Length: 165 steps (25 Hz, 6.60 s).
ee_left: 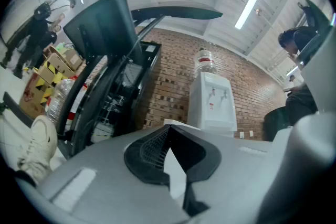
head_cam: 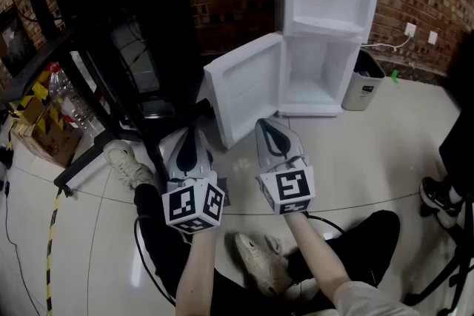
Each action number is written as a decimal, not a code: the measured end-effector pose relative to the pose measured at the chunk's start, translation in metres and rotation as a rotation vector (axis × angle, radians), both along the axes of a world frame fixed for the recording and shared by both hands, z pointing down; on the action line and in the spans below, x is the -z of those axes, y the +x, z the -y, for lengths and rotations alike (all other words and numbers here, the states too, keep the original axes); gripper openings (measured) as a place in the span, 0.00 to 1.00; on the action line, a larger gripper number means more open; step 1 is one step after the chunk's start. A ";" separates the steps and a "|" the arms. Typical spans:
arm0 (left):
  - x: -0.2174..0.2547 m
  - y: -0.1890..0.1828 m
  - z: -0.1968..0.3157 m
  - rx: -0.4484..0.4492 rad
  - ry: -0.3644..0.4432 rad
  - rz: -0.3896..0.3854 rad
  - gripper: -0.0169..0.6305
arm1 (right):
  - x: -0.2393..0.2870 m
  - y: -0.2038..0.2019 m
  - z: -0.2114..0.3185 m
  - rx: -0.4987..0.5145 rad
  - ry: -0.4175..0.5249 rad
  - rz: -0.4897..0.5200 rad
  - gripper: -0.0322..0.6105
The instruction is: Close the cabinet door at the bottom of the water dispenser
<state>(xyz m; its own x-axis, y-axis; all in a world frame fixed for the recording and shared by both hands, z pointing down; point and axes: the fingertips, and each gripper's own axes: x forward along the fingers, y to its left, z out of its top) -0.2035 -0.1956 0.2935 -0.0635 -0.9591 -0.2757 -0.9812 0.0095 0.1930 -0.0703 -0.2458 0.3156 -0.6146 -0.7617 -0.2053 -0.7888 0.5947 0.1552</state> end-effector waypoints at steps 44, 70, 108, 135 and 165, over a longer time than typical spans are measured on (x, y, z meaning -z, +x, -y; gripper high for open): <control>-0.050 -0.097 -0.026 0.067 -0.100 -0.240 0.05 | -0.086 -0.144 0.138 -0.249 -0.197 -0.183 0.43; -0.040 -0.036 0.015 -0.007 -0.077 -0.153 0.05 | -0.091 -0.080 0.090 -0.213 -0.141 -0.263 0.40; -0.085 0.099 0.082 -0.279 -0.142 0.092 0.05 | -0.097 0.236 0.092 -0.645 -0.259 -0.101 0.05; -0.104 0.088 0.122 -0.246 -0.197 0.123 0.05 | -0.099 0.346 0.268 -0.750 -0.304 -0.245 0.05; -0.092 0.080 0.108 -0.241 -0.158 0.064 0.05 | -0.002 0.296 0.208 -0.533 -0.140 -0.141 0.05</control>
<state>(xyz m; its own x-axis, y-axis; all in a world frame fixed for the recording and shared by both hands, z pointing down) -0.1235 -0.3037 0.3857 0.1843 -0.9758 -0.1175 -0.9688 -0.2005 0.1457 0.2260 -0.4537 0.3172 -0.1517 -0.9882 -0.0233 -0.9629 0.1424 0.2293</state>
